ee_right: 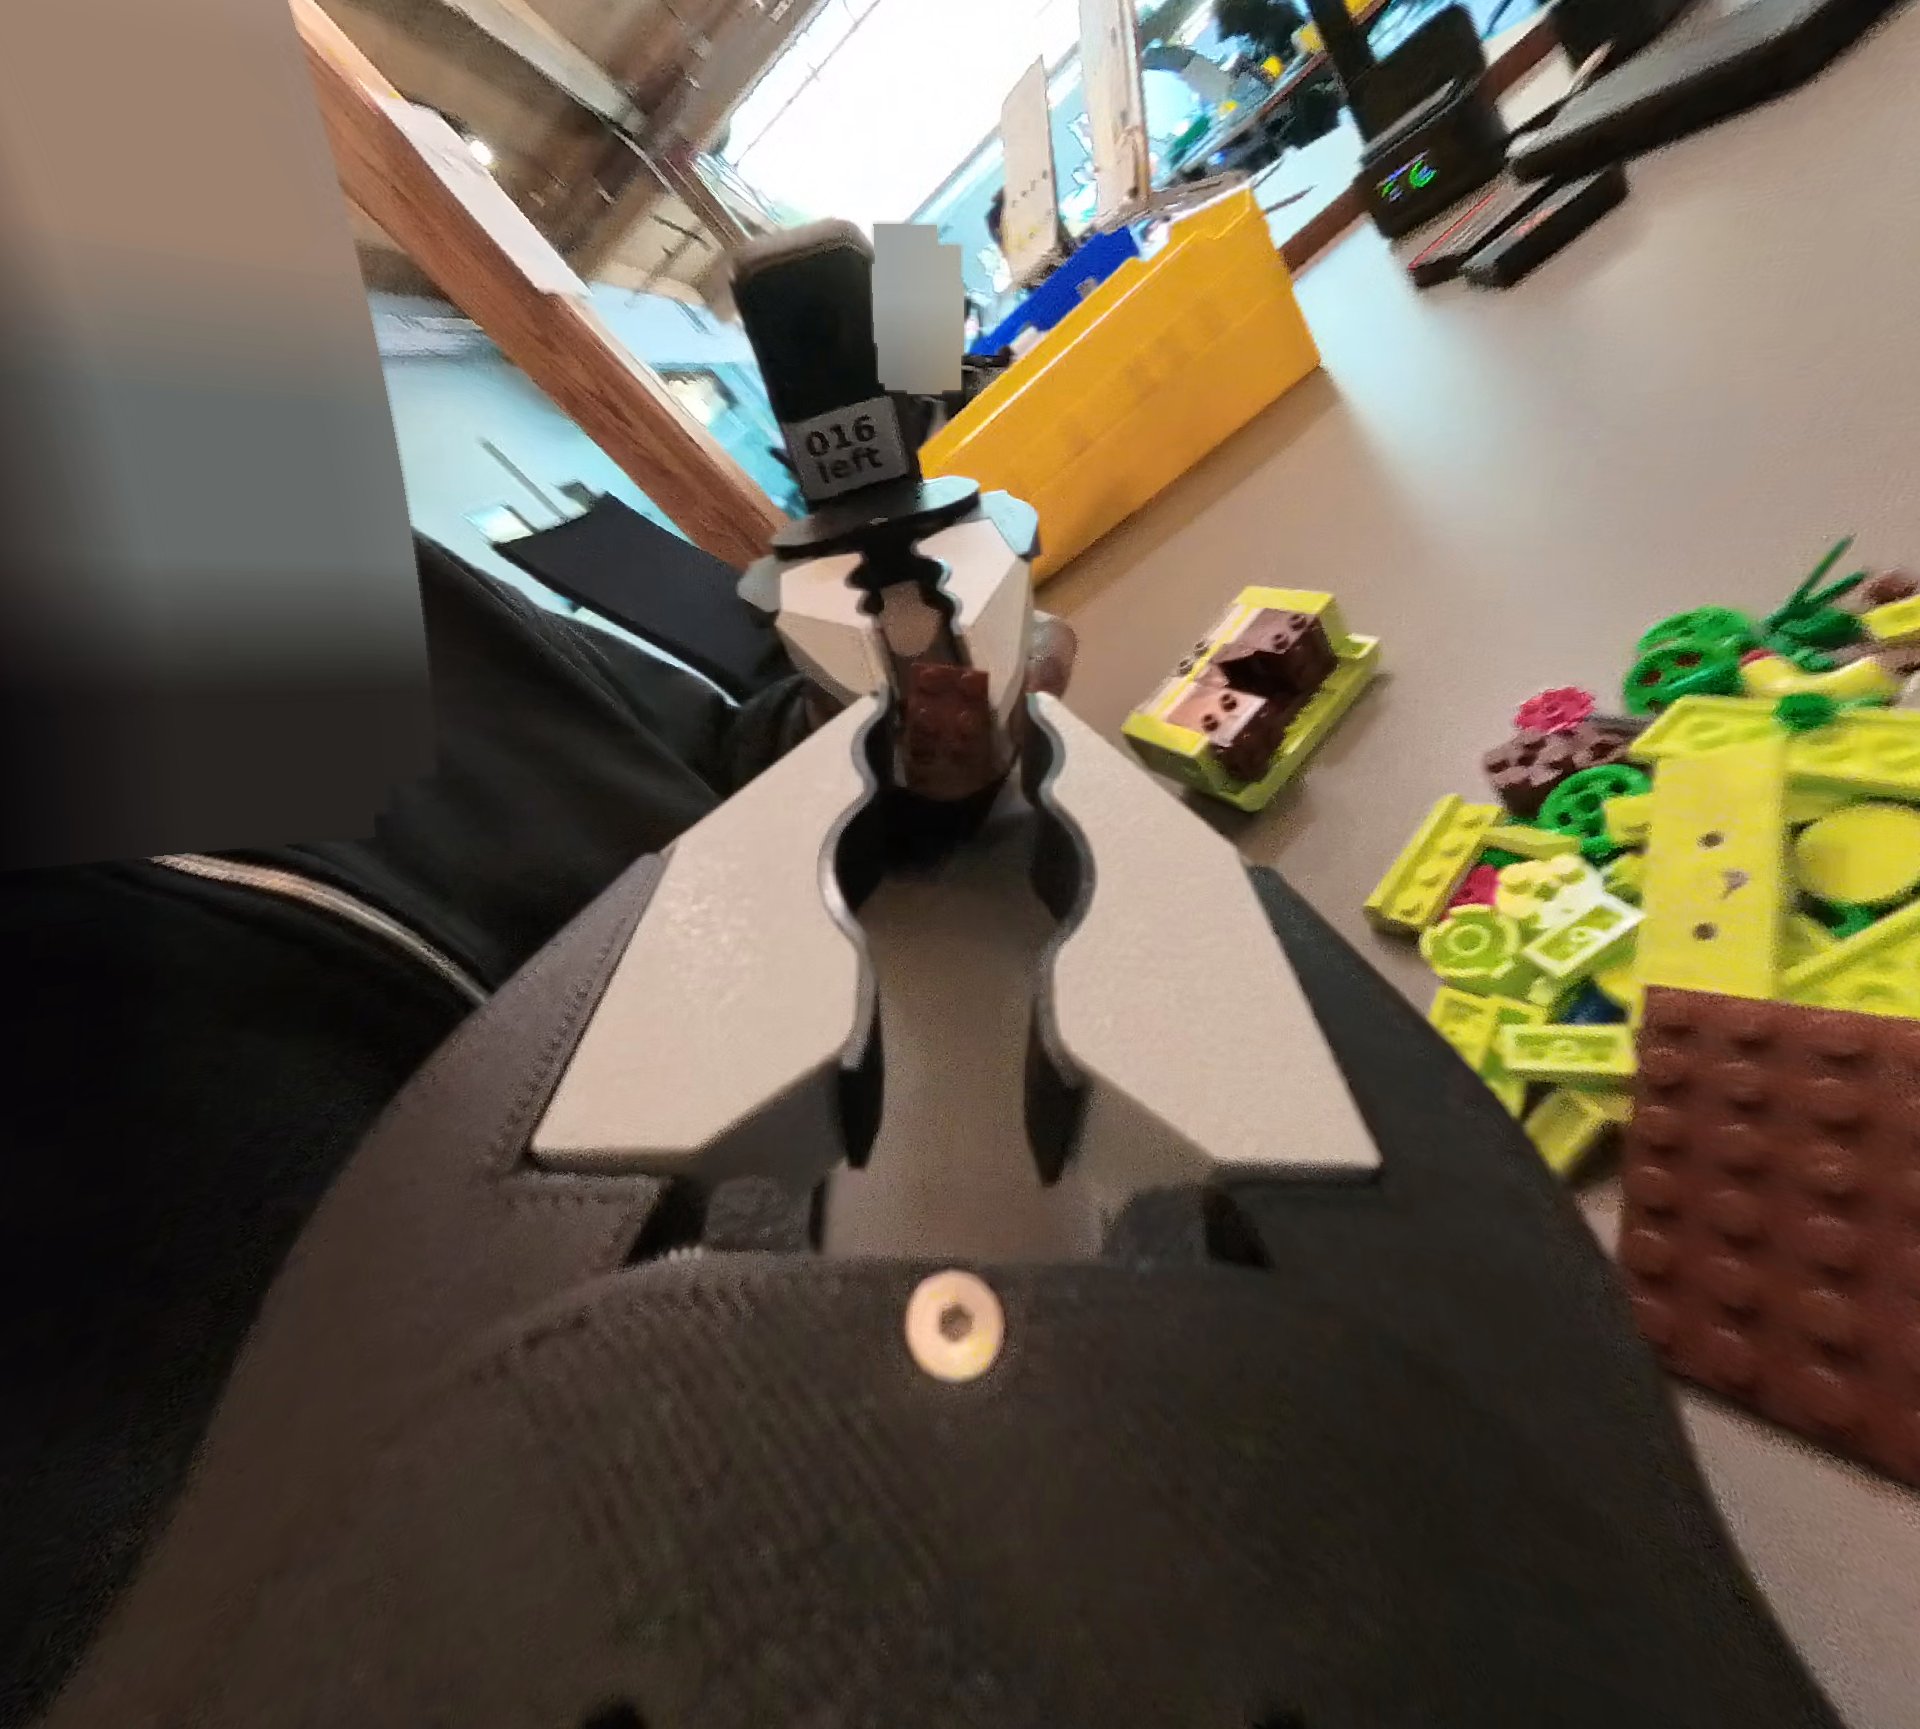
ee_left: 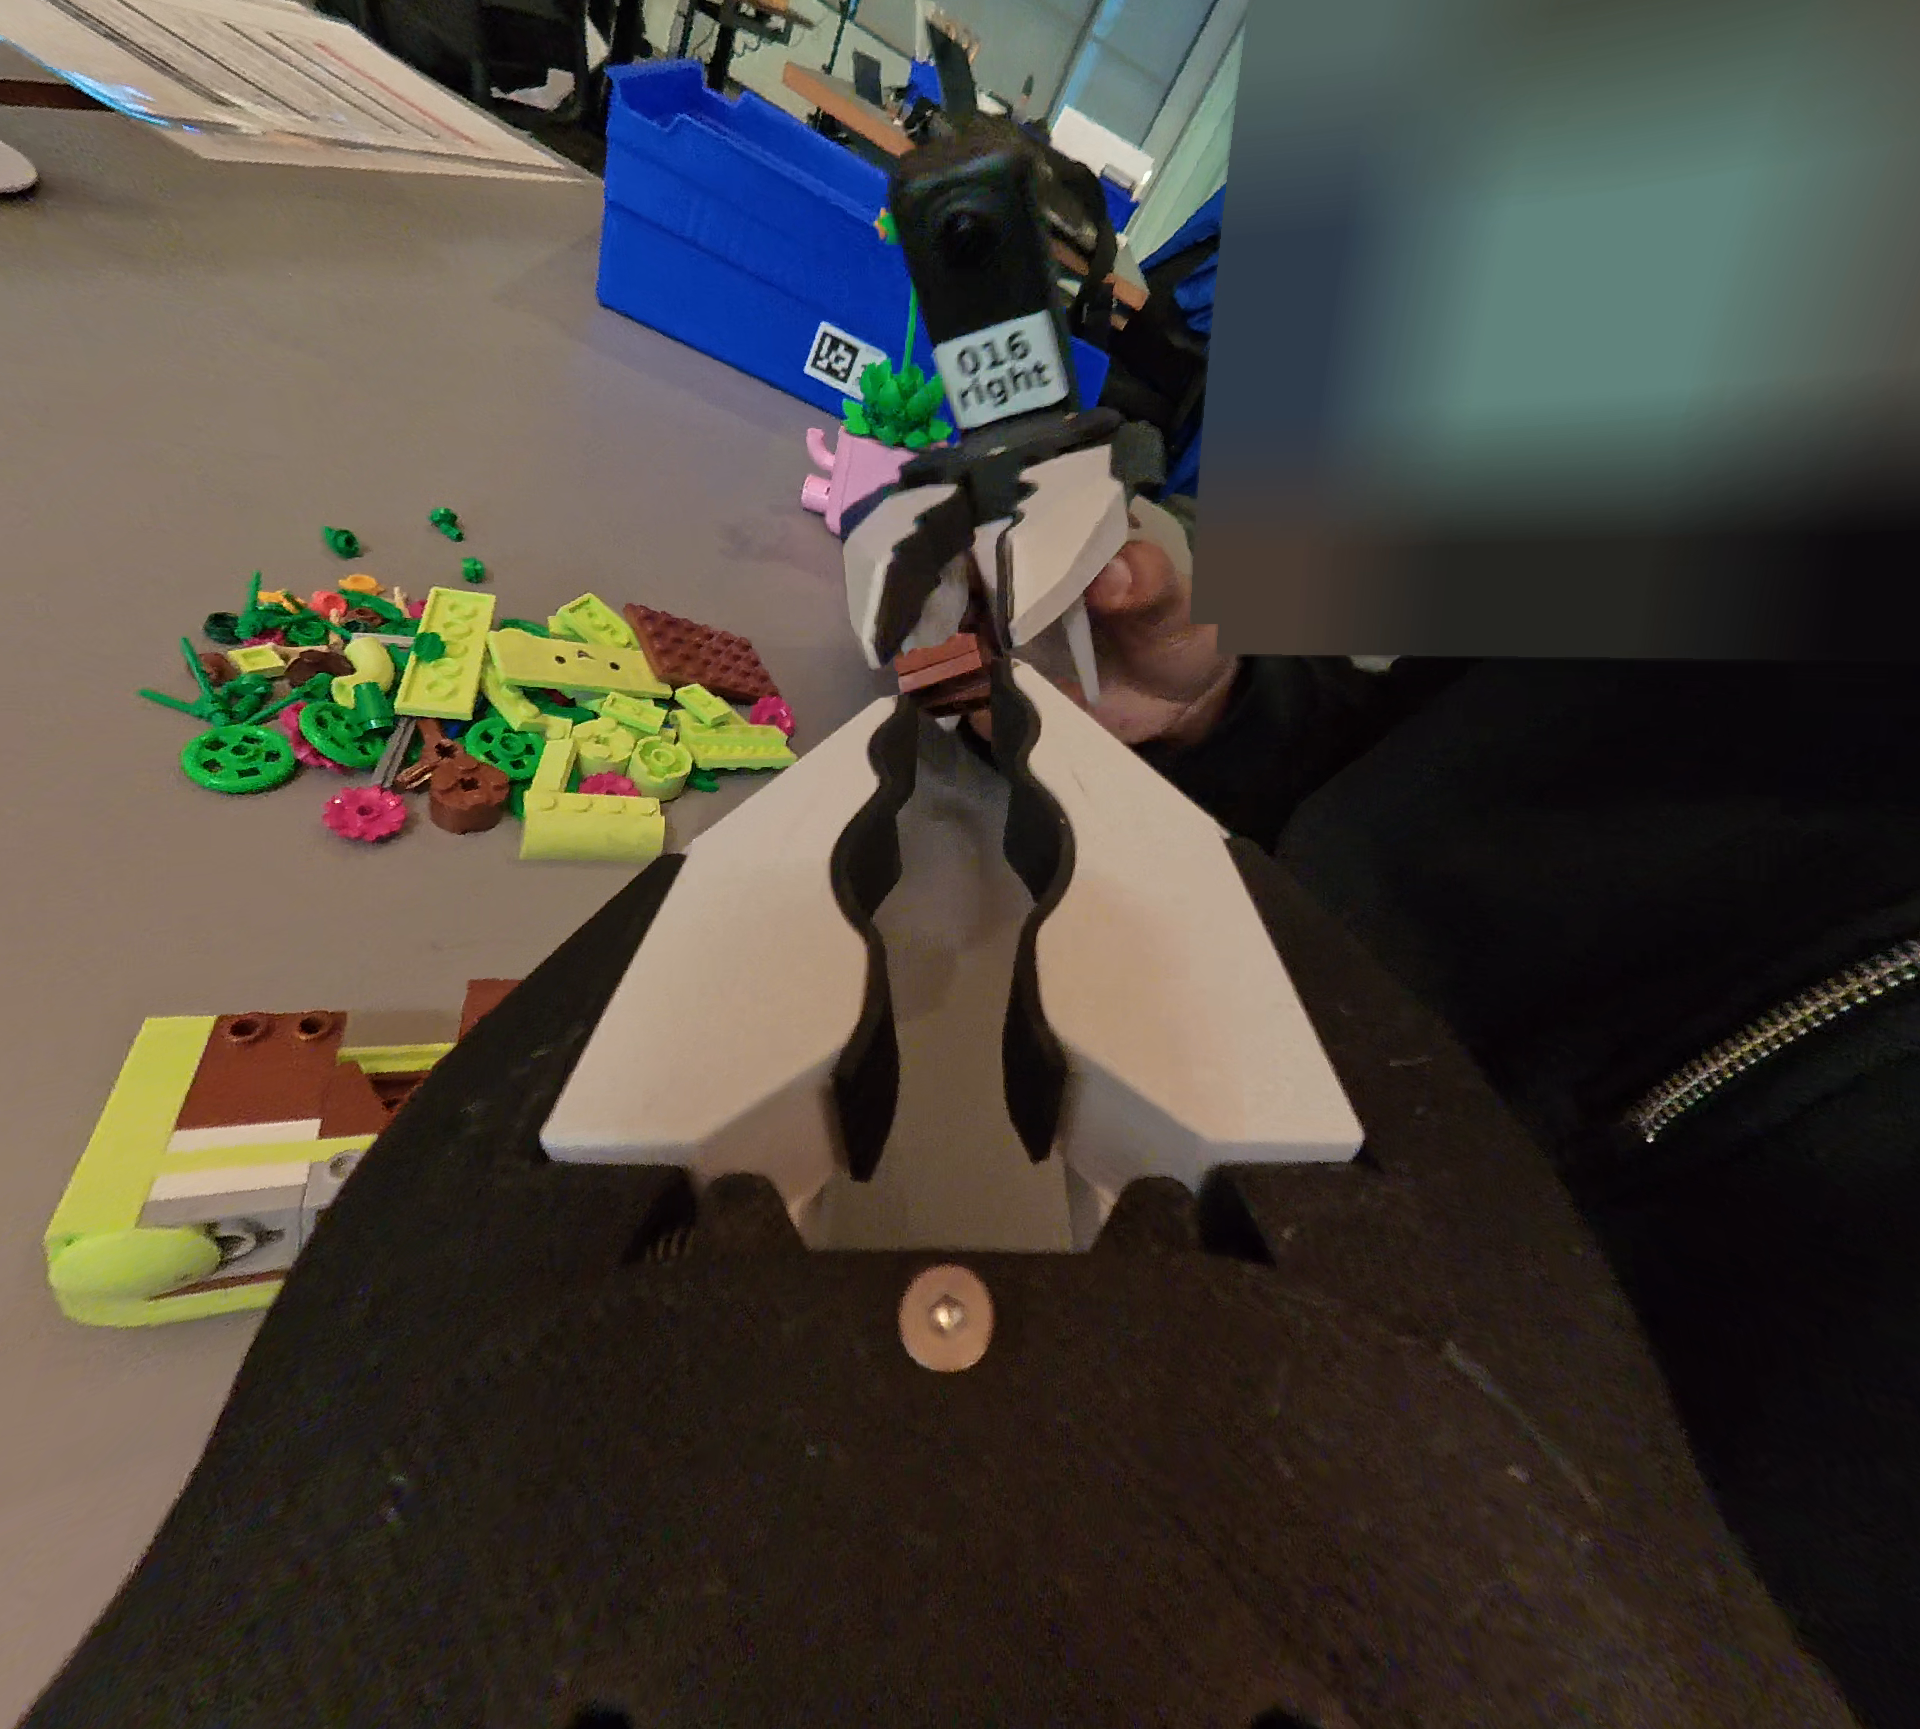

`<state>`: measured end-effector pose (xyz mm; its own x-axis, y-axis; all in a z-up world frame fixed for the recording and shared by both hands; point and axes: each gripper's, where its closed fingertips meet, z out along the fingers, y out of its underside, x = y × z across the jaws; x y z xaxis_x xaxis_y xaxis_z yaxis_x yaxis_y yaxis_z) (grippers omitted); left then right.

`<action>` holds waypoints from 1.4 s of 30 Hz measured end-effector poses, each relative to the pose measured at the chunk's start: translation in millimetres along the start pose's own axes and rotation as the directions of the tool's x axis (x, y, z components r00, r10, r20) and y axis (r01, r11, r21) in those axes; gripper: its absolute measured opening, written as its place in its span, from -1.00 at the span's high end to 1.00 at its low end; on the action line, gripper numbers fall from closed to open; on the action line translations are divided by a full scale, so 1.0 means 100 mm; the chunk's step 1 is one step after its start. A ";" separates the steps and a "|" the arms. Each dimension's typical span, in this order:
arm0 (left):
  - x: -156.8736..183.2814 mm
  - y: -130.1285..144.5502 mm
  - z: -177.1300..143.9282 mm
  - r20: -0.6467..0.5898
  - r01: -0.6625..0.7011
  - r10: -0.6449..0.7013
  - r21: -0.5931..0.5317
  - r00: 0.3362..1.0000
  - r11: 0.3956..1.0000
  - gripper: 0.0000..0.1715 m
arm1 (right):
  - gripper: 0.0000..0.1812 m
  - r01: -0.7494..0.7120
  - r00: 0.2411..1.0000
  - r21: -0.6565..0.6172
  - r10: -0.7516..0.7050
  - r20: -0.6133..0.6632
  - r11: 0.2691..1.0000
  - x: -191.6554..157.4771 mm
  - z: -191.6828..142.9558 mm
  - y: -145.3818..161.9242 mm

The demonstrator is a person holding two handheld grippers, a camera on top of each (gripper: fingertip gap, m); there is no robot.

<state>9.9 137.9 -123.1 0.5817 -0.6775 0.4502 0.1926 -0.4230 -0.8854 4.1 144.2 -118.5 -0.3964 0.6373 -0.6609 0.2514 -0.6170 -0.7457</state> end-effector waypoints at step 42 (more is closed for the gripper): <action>-0.11 0.11 0.04 0.064 0.014 -0.010 -0.056 0.998 0.998 1.00 | 0.85 0.149 0.976 0.062 -0.137 -0.167 0.987 0.09 -0.23 -0.26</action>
<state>8.9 143.2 -137.9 0.6288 -0.6334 0.4510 0.1559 -0.4656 -0.8712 14.5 176.6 -107.2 -0.2741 0.7840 -0.5571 0.1338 -0.5425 -0.8293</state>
